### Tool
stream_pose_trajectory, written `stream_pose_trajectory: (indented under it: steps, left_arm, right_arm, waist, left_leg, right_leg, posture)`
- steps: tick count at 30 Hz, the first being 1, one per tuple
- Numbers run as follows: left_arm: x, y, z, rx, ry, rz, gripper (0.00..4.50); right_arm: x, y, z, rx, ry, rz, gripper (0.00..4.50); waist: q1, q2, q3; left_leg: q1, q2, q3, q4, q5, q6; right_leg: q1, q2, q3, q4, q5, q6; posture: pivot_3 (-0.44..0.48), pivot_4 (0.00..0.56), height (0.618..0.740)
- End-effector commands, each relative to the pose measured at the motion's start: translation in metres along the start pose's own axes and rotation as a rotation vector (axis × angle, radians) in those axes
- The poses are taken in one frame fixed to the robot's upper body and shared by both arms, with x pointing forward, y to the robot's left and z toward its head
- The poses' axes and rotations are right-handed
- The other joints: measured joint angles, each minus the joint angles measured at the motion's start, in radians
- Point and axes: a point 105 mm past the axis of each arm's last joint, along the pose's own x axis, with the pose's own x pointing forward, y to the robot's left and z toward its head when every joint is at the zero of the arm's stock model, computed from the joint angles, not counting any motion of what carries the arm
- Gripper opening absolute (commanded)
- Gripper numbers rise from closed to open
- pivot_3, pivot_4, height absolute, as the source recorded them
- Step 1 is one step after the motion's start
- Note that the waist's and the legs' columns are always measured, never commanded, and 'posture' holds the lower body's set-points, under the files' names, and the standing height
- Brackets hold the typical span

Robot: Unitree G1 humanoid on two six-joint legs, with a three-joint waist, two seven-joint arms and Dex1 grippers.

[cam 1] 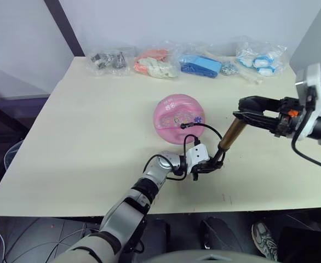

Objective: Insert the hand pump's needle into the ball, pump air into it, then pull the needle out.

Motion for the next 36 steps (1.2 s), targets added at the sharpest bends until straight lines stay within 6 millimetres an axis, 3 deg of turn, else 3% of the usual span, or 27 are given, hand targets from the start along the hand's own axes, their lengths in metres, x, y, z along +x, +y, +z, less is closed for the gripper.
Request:
stream_pose_trajectory:
  steps: [1,4,15,28,31,36]
  left_arm:
    - [-0.011,-0.010,-0.045,-0.084,0.152,-0.002,1.13]
    - [-0.011,-0.010,-0.044,-0.081,0.147,0.005,1.13]
    - [-0.011,-0.011,-0.043,-0.086,0.127,0.000,1.13]
    - [-0.012,-0.009,-0.040,-0.088,0.106,0.002,1.13]
    - [-0.012,-0.009,-0.039,-0.091,0.100,0.005,1.13]
    - [-0.012,-0.008,-0.039,-0.095,0.095,0.007,1.13]
  right_arm:
    - [-0.014,-0.005,0.039,-0.083,-0.108,-0.054,1.96]
    - [-0.012,-0.003,0.041,-0.067,-0.107,-0.041,1.96]
    - [0.011,0.010,-0.053,0.022,0.088,-0.016,1.96]
    - [0.033,0.022,-0.121,0.104,0.152,-0.017,1.96]
    - [0.033,0.020,-0.111,0.081,0.110,-0.015,1.96]
    - [0.025,0.010,-0.059,0.006,0.012,0.000,1.96]
  waist:
    - [0.000,0.000,0.000]
    - [0.000,0.000,0.000]
    - [0.000,-0.001,-0.002]
    - [-0.002,-0.002,-0.003]
    - [-0.002,-0.002,-0.003]
    - [-0.002,-0.001,-0.001]
  left_leg:
    - [0.000,0.000,0.000,0.000,0.000,0.000]
    - [0.000,0.000,0.000,0.000,0.000,0.000]
    - [0.001,0.000,0.001,0.000,0.000,0.000]
    - [0.002,0.000,0.000,0.000,0.000,0.000]
    - [0.002,0.000,0.000,0.000,0.000,0.000]
    - [0.001,0.000,0.000,0.000,0.000,0.000]
  right_leg:
    - [0.000,0.000,0.000,0.000,0.000,0.000]
    - [0.000,0.000,0.000,0.000,0.000,0.000]
    - [0.001,0.000,0.001,0.000,0.000,0.000]
    - [0.001,0.001,0.001,0.000,0.000,0.000]
    - [0.001,0.001,0.001,0.000,0.000,0.000]
    - [0.000,0.002,0.001,0.000,0.000,0.000]
  posture:
    - [0.000,0.150,0.740]
    - [0.000,0.150,0.740]
    - [0.000,0.150,0.740]
    - [0.000,0.150,0.740]
    - [0.000,0.150,0.740]
    - [0.000,0.150,0.740]
